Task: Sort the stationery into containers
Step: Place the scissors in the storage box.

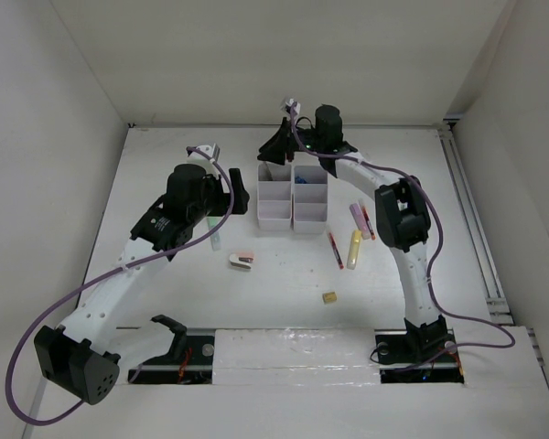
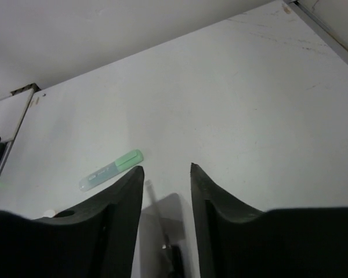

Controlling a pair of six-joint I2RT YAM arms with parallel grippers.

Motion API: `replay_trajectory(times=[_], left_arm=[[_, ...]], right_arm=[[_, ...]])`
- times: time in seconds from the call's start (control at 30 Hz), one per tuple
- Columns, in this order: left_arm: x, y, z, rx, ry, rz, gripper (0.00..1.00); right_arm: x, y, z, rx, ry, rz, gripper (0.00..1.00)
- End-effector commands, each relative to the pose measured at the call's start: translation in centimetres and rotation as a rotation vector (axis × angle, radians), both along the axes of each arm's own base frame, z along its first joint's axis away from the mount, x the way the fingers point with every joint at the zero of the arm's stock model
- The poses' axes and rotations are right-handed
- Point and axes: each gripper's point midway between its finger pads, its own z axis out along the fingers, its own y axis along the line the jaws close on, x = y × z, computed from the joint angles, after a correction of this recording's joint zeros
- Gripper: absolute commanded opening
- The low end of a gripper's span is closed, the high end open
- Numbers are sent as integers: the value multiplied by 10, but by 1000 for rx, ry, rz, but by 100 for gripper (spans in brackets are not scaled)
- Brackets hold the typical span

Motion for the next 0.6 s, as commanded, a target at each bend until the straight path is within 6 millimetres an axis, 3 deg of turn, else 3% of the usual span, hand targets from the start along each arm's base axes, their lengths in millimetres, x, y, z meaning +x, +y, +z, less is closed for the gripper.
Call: replay_trajectory(times=[0.0, 0.1, 0.17, 0.2, 0.23, 0.27, 0.47, 0.57], left_arm=[[0, -2, 14, -13, -43, -16, 100], [2, 2, 14, -4, -47, 5, 100], [4, 5, 9, 13, -34, 22, 100], [4, 6, 9, 9, -32, 35, 100], [5, 6, 8, 14, -21, 35, 100], [6, 8, 8, 12, -21, 55, 100], [11, 15, -7, 48, 28, 112, 100], [14, 21, -11, 56, 40, 158, 100]], right_arm=[[-7, -3, 15, 14, -63, 29, 46], [-14, -6, 28, 24, -84, 38, 50], [-21, -9, 45, 35, -110, 38, 61], [-28, -12, 62, 47, -138, 38, 74], [-29, -12, 57, 43, -128, 38, 74], [-37, -16, 80, 60, -168, 38, 100], [-58, -45, 150, 125, -272, -20, 100], [-62, -57, 169, 146, -273, -68, 100]])
